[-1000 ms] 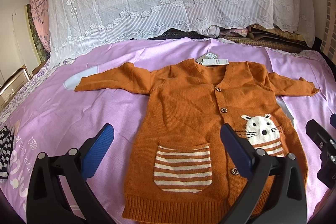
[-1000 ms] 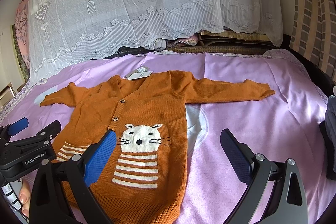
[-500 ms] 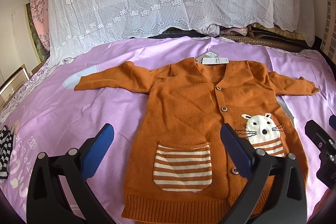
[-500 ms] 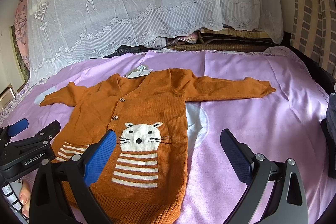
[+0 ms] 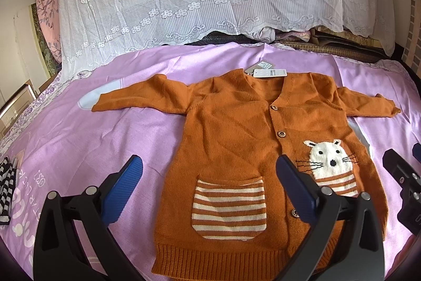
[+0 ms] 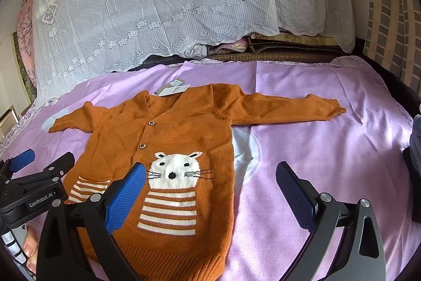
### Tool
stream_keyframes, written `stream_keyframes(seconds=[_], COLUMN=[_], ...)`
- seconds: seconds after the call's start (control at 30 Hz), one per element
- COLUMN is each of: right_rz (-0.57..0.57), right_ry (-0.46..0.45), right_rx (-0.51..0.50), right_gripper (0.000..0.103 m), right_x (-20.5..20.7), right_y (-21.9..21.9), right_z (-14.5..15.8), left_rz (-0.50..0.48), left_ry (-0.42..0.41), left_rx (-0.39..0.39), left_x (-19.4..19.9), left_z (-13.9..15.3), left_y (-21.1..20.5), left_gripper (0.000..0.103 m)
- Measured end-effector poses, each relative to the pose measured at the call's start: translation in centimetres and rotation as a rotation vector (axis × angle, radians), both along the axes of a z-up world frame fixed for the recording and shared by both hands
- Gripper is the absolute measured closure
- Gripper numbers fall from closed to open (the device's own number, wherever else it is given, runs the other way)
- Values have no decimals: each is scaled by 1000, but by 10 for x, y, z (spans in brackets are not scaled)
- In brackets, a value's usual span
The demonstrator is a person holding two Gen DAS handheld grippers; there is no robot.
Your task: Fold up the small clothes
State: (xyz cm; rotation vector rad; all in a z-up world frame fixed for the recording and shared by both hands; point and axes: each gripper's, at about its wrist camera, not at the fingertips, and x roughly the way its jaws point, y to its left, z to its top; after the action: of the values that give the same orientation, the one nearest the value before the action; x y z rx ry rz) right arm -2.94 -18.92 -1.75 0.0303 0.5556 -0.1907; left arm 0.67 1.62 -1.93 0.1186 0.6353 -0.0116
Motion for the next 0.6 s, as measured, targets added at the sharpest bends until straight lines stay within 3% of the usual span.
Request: stream_keyframes(seconds=[0.13, 0.27, 0.33, 0.4, 0.5, 0.57, 0.6], right_rz=[-45, -88, -88, -130, -162, -204, -227], right_ry=[-78, -171, -288, -270, -233, -185, -181], right_rx=[-47, -72, -83, 18, 328, 509, 596], right_gripper=[3, 3, 3, 4, 5, 17, 29], right_x=[-1, -9, -16, -15, -13, -11, -10], right_y=[-8, -26, -47, -75, -136, -167, -184], right_z=[2, 0, 5, 9, 3, -18, -28], left_rz=[5, -6, -13, -23, -37, -40, -37], left_ry=[40, 123, 159, 183, 205, 225, 232], left_rx=[2, -70, -105, -133, -135, -119, -115], left_x=[8, 18, 23, 26, 32, 35, 36], left_z=[-6, -13, -17, -21, -26, -30, -32], left_y=[2, 8, 11, 13, 12, 11, 11], left_gripper=[4, 4, 4, 4, 4, 4, 4])
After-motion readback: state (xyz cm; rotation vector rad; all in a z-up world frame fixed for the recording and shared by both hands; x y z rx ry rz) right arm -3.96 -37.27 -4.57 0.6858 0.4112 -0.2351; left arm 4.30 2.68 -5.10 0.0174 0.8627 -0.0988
